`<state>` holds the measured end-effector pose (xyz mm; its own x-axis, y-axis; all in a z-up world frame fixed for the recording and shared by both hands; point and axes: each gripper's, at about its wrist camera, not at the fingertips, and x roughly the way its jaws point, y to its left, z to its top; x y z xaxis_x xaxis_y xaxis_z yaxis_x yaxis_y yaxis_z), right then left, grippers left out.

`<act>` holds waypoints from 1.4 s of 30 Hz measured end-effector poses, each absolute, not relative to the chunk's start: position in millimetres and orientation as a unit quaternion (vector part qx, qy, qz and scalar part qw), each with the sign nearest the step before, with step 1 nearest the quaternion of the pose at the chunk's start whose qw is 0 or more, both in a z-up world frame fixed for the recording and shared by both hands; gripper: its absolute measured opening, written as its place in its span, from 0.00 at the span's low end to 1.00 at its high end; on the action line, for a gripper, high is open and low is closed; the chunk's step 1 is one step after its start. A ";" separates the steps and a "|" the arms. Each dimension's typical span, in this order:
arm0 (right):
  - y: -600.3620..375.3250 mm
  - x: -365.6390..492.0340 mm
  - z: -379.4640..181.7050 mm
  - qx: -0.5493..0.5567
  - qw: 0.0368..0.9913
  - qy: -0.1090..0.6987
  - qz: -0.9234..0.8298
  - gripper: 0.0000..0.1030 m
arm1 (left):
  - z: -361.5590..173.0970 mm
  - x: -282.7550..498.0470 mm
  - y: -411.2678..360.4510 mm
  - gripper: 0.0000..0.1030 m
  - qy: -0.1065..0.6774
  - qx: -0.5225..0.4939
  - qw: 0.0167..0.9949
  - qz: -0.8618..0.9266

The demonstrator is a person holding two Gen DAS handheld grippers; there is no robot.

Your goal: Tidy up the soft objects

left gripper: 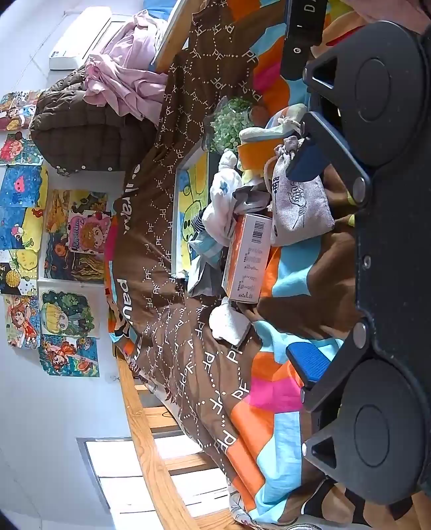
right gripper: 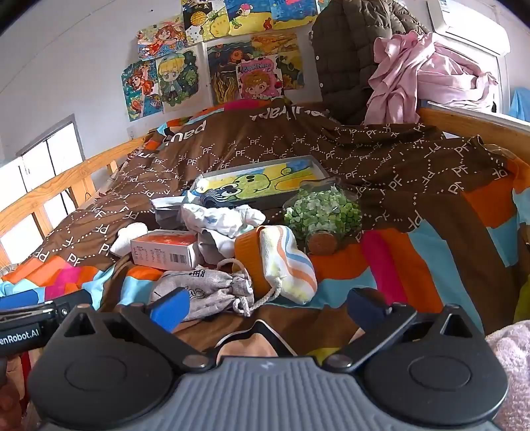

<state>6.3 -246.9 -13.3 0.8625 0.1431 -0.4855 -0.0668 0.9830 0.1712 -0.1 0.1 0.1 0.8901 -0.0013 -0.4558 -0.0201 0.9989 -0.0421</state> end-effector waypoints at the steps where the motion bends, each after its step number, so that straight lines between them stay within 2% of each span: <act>1: -247.0 6.2 -13.3 0.075 0.962 0.256 0.055 1.00 | 0.0 -0.1 0.1 0.99 0.234 -0.022 0.972 0.006; 42: -246.1 7.4 -13.6 0.075 0.962 0.259 0.054 1.00 | -1.6 1.9 3.2 0.99 0.236 -0.016 0.971 0.016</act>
<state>7.4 -246.1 -13.6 0.8603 0.1432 -0.4892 -0.0658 0.9829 0.1719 1.9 3.2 -1.6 0.8877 0.0241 -0.4599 -0.0390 0.9990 -0.0228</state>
